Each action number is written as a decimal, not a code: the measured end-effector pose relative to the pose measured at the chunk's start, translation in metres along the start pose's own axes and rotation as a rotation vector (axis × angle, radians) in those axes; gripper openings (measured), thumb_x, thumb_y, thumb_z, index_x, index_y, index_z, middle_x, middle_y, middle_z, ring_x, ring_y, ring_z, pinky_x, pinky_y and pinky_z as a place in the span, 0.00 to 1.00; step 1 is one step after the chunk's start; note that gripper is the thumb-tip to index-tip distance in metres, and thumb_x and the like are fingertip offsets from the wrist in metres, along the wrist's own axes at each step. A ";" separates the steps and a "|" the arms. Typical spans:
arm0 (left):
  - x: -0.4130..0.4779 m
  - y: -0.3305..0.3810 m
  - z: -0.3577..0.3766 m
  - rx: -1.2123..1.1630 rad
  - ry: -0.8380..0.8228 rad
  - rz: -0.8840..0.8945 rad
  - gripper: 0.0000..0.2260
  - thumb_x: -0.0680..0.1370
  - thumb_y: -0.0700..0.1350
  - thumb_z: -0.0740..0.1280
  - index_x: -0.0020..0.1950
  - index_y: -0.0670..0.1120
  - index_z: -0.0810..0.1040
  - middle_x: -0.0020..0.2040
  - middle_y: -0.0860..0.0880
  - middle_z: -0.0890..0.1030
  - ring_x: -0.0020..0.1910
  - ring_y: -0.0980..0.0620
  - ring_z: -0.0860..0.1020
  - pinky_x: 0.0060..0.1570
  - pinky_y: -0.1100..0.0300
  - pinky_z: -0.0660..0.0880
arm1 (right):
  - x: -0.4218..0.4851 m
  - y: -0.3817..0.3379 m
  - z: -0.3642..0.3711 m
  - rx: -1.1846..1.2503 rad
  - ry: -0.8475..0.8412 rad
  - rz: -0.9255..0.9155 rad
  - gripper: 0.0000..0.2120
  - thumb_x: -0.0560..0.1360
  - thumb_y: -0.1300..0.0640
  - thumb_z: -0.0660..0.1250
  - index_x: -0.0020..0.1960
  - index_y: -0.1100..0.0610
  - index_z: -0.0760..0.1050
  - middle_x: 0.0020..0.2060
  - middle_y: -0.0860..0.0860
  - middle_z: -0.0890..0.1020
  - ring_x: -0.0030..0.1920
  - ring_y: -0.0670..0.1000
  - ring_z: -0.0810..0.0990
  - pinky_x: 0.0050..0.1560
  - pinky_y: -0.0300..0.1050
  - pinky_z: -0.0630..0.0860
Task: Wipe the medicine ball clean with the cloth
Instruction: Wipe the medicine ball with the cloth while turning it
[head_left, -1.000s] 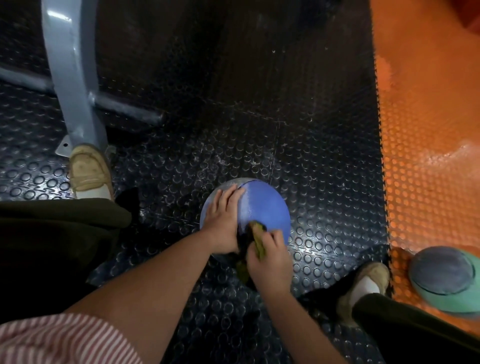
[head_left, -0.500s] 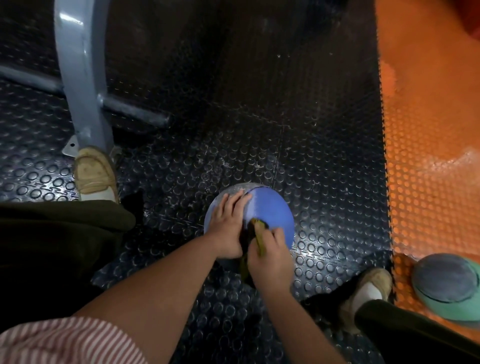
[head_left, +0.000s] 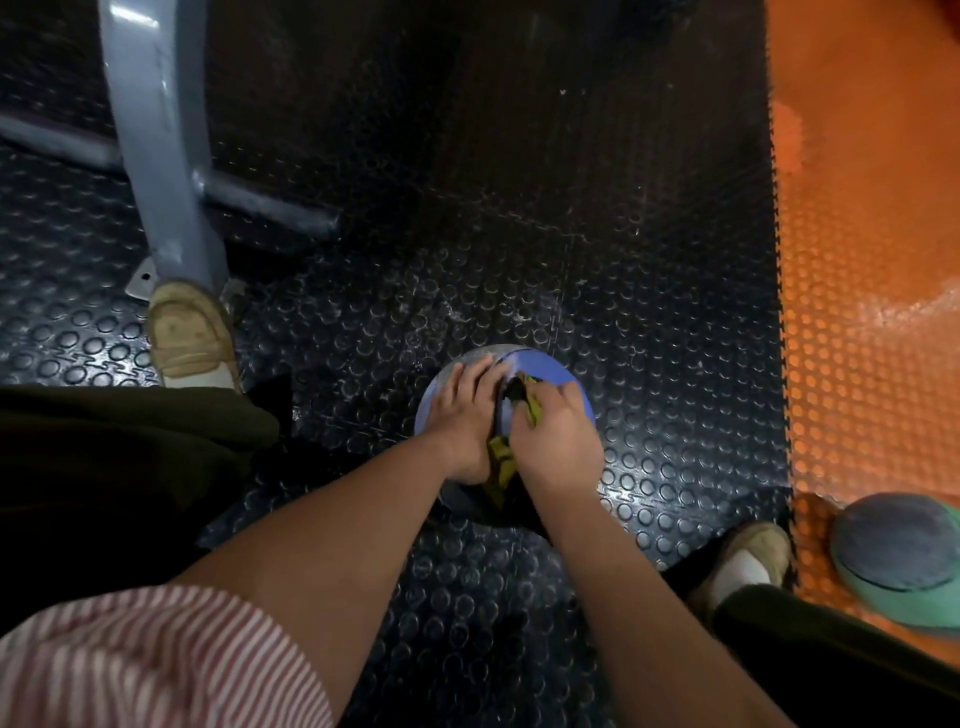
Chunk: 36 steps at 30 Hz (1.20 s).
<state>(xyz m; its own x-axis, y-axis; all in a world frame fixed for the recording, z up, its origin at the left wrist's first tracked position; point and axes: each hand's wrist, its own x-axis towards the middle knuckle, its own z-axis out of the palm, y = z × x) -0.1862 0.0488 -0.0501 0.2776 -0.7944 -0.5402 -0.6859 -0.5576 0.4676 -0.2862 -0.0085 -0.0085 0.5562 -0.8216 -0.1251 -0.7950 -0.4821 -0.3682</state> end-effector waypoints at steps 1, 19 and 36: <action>0.000 0.001 -0.004 -0.049 0.013 0.000 0.54 0.69 0.43 0.73 0.77 0.51 0.32 0.78 0.49 0.35 0.77 0.45 0.34 0.76 0.50 0.41 | -0.010 0.004 0.003 0.005 0.008 -0.026 0.14 0.78 0.56 0.59 0.62 0.54 0.76 0.52 0.55 0.75 0.41 0.59 0.77 0.33 0.44 0.64; 0.005 0.007 -0.002 -0.218 0.108 -0.036 0.53 0.70 0.43 0.74 0.78 0.53 0.34 0.78 0.52 0.37 0.77 0.45 0.36 0.75 0.52 0.40 | -0.015 0.018 0.003 0.032 -0.007 -0.045 0.17 0.76 0.55 0.58 0.62 0.55 0.76 0.51 0.56 0.76 0.39 0.59 0.77 0.31 0.47 0.69; 0.010 0.000 -0.003 -0.084 0.046 -0.006 0.57 0.68 0.47 0.75 0.76 0.51 0.30 0.77 0.50 0.34 0.77 0.47 0.34 0.76 0.51 0.40 | 0.010 0.007 0.004 -0.034 0.022 -0.105 0.16 0.79 0.56 0.58 0.66 0.55 0.72 0.57 0.56 0.72 0.49 0.60 0.75 0.37 0.47 0.68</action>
<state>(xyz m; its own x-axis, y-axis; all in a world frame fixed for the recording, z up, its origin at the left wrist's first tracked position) -0.1819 0.0401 -0.0533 0.3132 -0.8001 -0.5115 -0.6258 -0.5790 0.5226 -0.2852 -0.0184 -0.0163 0.6321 -0.7720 -0.0674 -0.7403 -0.5759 -0.3468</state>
